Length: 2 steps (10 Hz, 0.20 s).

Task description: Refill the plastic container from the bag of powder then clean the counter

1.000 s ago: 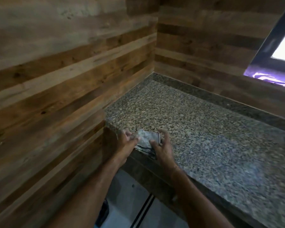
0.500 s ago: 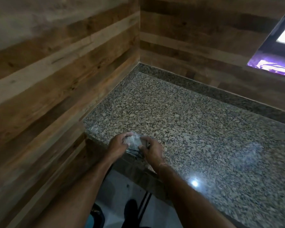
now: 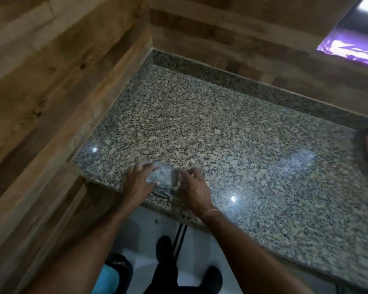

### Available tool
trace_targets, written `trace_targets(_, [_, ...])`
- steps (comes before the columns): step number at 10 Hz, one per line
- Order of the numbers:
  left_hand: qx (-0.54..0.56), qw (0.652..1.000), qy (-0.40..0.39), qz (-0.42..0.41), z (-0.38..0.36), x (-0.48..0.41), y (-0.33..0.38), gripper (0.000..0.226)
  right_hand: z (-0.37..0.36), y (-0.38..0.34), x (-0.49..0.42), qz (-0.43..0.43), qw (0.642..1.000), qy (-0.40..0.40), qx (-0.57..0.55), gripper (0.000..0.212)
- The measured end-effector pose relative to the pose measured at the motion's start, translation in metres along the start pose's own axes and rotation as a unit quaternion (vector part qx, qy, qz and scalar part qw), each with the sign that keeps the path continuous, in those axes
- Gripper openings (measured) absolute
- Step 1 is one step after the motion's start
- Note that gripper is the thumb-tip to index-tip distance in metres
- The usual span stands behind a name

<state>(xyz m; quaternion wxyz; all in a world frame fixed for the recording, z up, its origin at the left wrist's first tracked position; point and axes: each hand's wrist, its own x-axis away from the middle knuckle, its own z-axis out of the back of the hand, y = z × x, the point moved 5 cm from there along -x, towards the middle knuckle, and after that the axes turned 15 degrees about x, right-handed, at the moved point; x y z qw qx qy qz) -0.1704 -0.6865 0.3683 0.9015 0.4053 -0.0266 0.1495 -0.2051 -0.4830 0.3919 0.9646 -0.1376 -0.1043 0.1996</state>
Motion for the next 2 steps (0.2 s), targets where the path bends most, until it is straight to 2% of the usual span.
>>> trace_targets(1, [-0.027, 0.999, 0.042, -0.005, 0.001, -0.003, 0.015, 0.058, 0.019, 0.022, 0.010, -0.011, 0.999, 0.043, -0.009, 0.060])
trace_targets(2, [-0.010, 0.997, 0.068, -0.047, -0.008, -0.005, 0.045, 0.054, 0.042, 0.052, 0.019, -0.055, 0.995, 0.076, -0.039, 0.054])
